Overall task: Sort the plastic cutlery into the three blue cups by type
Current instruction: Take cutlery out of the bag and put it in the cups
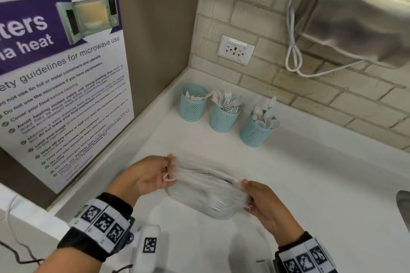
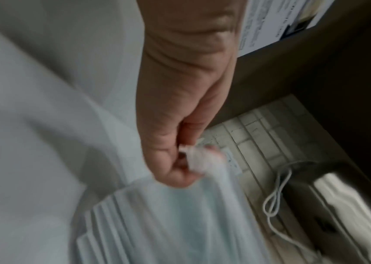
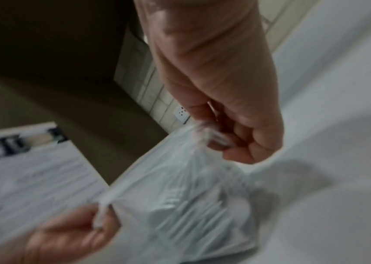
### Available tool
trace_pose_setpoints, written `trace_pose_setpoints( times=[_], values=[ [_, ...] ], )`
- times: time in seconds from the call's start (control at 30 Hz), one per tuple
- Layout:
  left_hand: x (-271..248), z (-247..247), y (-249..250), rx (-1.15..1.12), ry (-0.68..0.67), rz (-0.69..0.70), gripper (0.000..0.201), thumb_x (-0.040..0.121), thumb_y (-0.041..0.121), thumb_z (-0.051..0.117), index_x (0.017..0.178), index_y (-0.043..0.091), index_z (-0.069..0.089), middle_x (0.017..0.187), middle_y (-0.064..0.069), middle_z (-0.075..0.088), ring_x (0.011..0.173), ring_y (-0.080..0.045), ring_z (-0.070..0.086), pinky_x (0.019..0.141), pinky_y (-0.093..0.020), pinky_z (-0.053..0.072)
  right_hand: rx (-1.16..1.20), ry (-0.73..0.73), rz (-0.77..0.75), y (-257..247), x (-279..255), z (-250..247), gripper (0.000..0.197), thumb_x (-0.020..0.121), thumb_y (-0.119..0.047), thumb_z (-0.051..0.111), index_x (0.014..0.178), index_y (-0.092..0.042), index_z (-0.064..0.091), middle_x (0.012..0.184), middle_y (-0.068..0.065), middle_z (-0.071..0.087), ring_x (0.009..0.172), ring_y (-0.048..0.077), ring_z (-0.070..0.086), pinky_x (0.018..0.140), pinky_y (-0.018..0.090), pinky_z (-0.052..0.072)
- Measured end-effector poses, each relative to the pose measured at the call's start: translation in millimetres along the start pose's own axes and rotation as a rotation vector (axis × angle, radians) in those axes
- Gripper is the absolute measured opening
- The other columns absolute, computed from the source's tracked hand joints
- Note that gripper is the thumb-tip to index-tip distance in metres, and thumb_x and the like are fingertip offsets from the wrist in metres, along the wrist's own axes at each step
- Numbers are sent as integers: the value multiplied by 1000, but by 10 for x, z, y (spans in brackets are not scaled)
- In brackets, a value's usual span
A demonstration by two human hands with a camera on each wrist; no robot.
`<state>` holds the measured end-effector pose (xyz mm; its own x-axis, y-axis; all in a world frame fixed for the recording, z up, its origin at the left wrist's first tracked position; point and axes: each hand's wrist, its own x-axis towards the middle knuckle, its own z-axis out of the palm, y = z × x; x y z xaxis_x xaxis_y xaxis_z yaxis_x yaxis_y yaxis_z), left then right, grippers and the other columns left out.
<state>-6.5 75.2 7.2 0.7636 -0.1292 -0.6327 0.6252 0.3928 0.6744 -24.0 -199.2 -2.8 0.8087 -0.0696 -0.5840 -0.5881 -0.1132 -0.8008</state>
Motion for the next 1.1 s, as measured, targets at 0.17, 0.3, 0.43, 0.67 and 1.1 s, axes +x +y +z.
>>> trace_pose_setpoints(
  times=[0.17,0.3,0.43,0.67,1.1],
  values=[
    [-3,114,-66,609,96,177,22,98,28,46,84,15,58,57,4,47,44,-8,37,47,-17,36,-821,335,-538,-28,-52,152,13,87,-24,63,100,-25,60,95,-2,53,88,16,53,80,32,43],
    [-20,163,-58,606,90,272,20,96,29,50,82,16,56,53,4,49,45,-11,38,39,-16,30,-791,-54,-864,-189,-175,445,19,87,-6,61,99,-16,70,96,-2,64,88,8,59,85,16,43],
    [-109,206,-44,688,54,307,21,95,31,52,80,15,52,52,5,50,42,-8,42,42,-17,34,-1041,-216,-845,-196,-18,789,35,93,-8,51,127,-12,58,129,6,58,120,17,50,100,18,32],
    [-191,212,-59,712,-21,277,18,95,30,53,87,14,53,55,8,50,40,-4,42,41,-15,34,-1519,-186,-585,-180,284,895,57,93,-41,52,143,-20,35,135,10,44,126,29,42,103,39,32],
    [-191,207,-19,648,39,277,21,97,28,50,85,11,53,56,6,56,39,-6,47,40,-16,39,-1313,-46,-735,-234,174,745,22,98,-21,44,114,-11,55,113,8,60,102,26,57,83,34,41]
  ],
)
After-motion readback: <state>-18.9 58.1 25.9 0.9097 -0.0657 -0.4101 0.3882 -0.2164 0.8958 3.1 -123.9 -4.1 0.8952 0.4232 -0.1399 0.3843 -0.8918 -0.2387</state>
